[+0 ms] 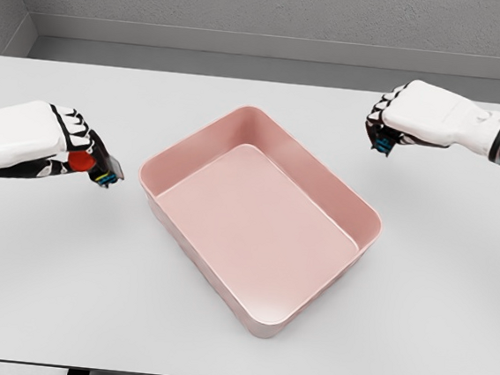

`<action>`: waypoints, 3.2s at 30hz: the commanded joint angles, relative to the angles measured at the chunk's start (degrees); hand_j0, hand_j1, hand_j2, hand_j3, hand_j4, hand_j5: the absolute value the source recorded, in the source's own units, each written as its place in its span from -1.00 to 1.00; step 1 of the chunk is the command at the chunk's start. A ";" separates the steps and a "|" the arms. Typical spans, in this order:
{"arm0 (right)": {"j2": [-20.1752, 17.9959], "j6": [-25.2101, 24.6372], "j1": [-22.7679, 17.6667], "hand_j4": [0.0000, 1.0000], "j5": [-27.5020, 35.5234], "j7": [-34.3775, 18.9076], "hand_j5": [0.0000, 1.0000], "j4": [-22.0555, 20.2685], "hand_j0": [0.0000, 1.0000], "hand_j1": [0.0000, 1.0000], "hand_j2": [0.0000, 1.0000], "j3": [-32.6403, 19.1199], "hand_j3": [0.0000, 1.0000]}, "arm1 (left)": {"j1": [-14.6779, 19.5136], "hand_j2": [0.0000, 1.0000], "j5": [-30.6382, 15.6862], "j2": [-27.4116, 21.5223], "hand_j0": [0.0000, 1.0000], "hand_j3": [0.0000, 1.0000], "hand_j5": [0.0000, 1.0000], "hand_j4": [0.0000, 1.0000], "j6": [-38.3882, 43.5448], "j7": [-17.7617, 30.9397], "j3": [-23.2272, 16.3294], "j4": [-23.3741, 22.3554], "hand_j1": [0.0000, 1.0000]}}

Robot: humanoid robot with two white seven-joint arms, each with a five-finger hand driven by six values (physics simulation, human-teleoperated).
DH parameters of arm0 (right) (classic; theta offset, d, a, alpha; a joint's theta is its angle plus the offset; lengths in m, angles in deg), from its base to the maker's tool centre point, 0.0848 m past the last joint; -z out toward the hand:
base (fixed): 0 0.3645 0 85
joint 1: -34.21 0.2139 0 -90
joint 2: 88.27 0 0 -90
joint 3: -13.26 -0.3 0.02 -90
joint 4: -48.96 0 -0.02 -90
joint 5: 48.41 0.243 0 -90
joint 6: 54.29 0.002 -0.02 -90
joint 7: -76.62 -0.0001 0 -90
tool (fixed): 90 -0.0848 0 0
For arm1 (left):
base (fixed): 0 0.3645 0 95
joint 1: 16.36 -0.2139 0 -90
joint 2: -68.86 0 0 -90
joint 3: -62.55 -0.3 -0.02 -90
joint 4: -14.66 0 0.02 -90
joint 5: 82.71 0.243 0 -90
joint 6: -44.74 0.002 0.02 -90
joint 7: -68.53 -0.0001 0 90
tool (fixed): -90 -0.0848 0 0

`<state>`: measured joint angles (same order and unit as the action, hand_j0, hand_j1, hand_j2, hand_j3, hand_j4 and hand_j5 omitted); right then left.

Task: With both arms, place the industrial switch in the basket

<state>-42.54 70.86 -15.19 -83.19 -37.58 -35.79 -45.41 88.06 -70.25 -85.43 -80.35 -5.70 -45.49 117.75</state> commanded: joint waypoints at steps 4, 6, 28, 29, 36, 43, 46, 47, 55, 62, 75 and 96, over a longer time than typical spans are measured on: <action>-0.12 -0.15 0.70 -0.29 0.33 -0.33 -0.29 -4.37 -0.29 -0.29 -0.29 -0.30 -0.29 | 1.06 0.07 -0.42 0.75 0.07 0.07 0.07 0.07 0.10 -0.04 -0.24 0.00 0.07; -0.12 -0.15 1.23 -0.29 0.33 -0.42 -0.29 -5.16 -0.29 -0.29 -0.29 -0.39 -0.29 | 1.93 0.07 -0.42 1.45 0.07 0.07 0.07 0.07 0.10 -0.04 -0.33 0.00 0.07; 7.61 -0.15 5.10 -0.30 1.13 -5.08 -0.30 -10.78 -0.30 -0.30 -0.30 9.11 -0.30 | 7.82 0.07 -0.16 6.02 0.07 0.07 0.07 0.07 0.10 0.49 -4.55 0.09 0.07; 7.61 -0.15 5.19 -0.30 1.13 -5.16 -0.30 -10.78 -0.30 -0.30 -0.30 9.11 -0.30 | 8.17 0.07 -0.16 6.37 0.07 0.07 0.07 0.07 0.10 0.49 -4.55 0.09 0.07; 7.17 -0.15 5.19 1.00 3.94 -4.37 1.00 -10.78 1.00 1.00 1.00 9.11 1.00 | 10.64 0.07 -0.16 7.87 0.07 0.07 0.07 0.07 0.10 0.84 -7.01 0.09 0.07; 7.17 -0.15 5.01 1.00 3.94 -4.37 1.00 -10.78 1.00 1.00 1.00 9.11 1.00 | 12.92 0.07 -0.07 9.54 0.07 0.07 0.07 0.07 0.10 0.93 -8.68 0.09 0.07; 7.00 -0.15 5.01 1.00 3.94 -4.46 1.00 -10.78 1.00 1.00 1.00 9.11 1.00 | 13.18 0.08 -0.07 9.89 0.08 0.08 0.08 0.08 0.10 0.93 -8.77 0.09 0.08; 7.00 -0.15 5.01 1.00 3.94 -4.46 1.00 -10.78 1.00 1.00 1.00 9.11 1.00 | 13.54 0.08 -0.07 9.89 0.08 0.08 0.08 0.08 0.10 1.11 -8.94 0.09 0.08; 1.37 -0.15 2.02 1.00 4.11 -4.37 1.00 -8.76 1.00 1.00 1.00 6.39 1.00 | 19.07 0.08 0.19 12.96 0.08 0.08 0.08 0.08 0.10 1.99 -14.65 0.09 0.08; -1.97 -0.15 -4.57 1.00 4.11 -4.20 1.00 -3.49 1.00 1.00 1.00 -4.42 1.00 | 22.15 0.08 0.37 15.16 0.08 0.08 0.08 0.08 0.10 2.51 -17.38 0.09 0.08; -1.79 -0.15 -7.38 1.00 4.11 -4.37 1.00 -3.22 1.00 1.00 1.00 -8.65 1.00 | 28.48 0.18 2.92 18.85 0.18 0.18 0.18 0.18 0.10 4.97 -23.71 0.00 0.18; -2.06 -0.15 -7.47 1.00 4.20 -4.28 1.00 -3.31 1.00 1.00 1.00 -8.65 1.00 | 25.67 1.00 -5.52 5.85 1.00 1.00 1.00 1.00 0.10 4.62 -16.59 -1.67 1.00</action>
<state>-44.48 70.85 -22.66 -79.29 -41.89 -39.09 -53.99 112.41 -73.88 -74.87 -80.40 -1.11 -64.82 116.43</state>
